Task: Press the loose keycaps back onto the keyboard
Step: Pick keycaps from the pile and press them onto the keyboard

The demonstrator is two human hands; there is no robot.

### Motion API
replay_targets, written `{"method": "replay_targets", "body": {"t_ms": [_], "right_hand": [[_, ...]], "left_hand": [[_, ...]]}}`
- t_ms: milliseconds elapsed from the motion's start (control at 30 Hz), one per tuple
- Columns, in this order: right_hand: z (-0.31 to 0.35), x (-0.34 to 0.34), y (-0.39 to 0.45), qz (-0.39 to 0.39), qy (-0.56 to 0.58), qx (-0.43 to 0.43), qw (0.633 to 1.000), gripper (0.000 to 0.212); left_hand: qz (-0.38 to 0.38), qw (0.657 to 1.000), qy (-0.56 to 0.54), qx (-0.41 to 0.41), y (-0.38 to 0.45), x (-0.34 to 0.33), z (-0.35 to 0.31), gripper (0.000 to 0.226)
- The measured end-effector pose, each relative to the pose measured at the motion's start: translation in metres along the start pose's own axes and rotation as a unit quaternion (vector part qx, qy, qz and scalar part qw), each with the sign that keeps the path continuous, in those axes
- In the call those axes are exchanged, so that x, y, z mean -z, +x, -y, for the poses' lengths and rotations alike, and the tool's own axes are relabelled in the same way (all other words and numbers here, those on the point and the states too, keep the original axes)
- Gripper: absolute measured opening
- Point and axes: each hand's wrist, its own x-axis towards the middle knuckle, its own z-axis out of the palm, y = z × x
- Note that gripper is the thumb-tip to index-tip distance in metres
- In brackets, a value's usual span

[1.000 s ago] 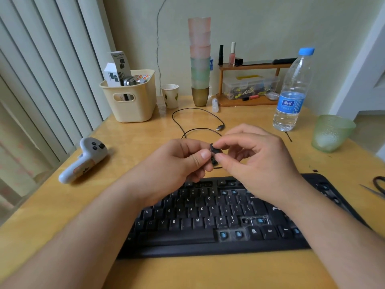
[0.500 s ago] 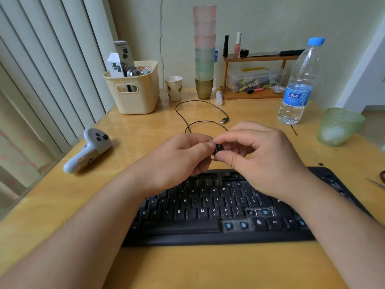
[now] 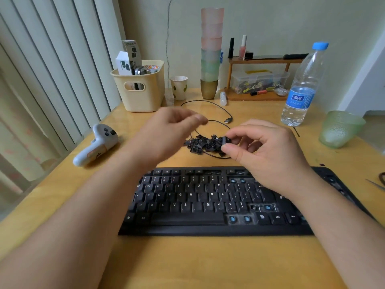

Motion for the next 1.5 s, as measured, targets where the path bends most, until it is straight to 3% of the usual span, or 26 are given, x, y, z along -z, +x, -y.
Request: {"method": "replay_targets", "body": {"t_ms": [100,233,400,633,833,967,1167,1333,1500], "right_hand": [[-0.002,0.001,0.0,0.013,-0.004,-0.006,1.0,0.017],[0.0,0.004,-0.002,0.051,-0.063,0.004,0.997,0.019],[0.008,0.009,-0.001,0.056,-0.106,0.042,0.992,0.018],[0.022,0.012,-0.004,-0.001,-0.097,0.073,0.993,0.018],[0.031,0.061,-0.013,0.064,-0.098,0.06,0.991,0.017],[0.017,0.12,-0.035,0.135,-0.175,0.0,0.975,0.023],[-0.021,0.202,-0.074,0.123,-0.217,-0.164,0.954,0.016],[-0.037,0.2,-0.099,0.136,-0.177,-0.224,0.949,0.017],[-0.049,0.177,-0.092,0.143,-0.139,-0.214,0.956,0.018]], "left_hand": [[-0.04,0.999,-0.01,-0.005,0.008,0.017,-0.003,0.02],[0.042,0.996,0.078,-0.006,0.004,0.029,-0.002,0.016],[0.084,0.986,0.142,0.012,-0.009,0.02,0.018,0.014],[0.129,0.991,-0.035,0.018,-0.024,-0.007,-0.001,0.015],[0.13,0.982,-0.133,0.024,-0.027,-0.038,-0.027,0.016],[0.159,0.982,-0.097,0.0,-0.024,-0.076,-0.049,0.015],[0.147,0.989,-0.023,-0.014,-0.014,-0.118,-0.075,0.018],[0.196,0.972,0.127,-0.031,-0.01,-0.147,-0.078,0.013],[0.161,0.957,0.227,-0.081,-0.012,-0.16,-0.068,0.024]]}}
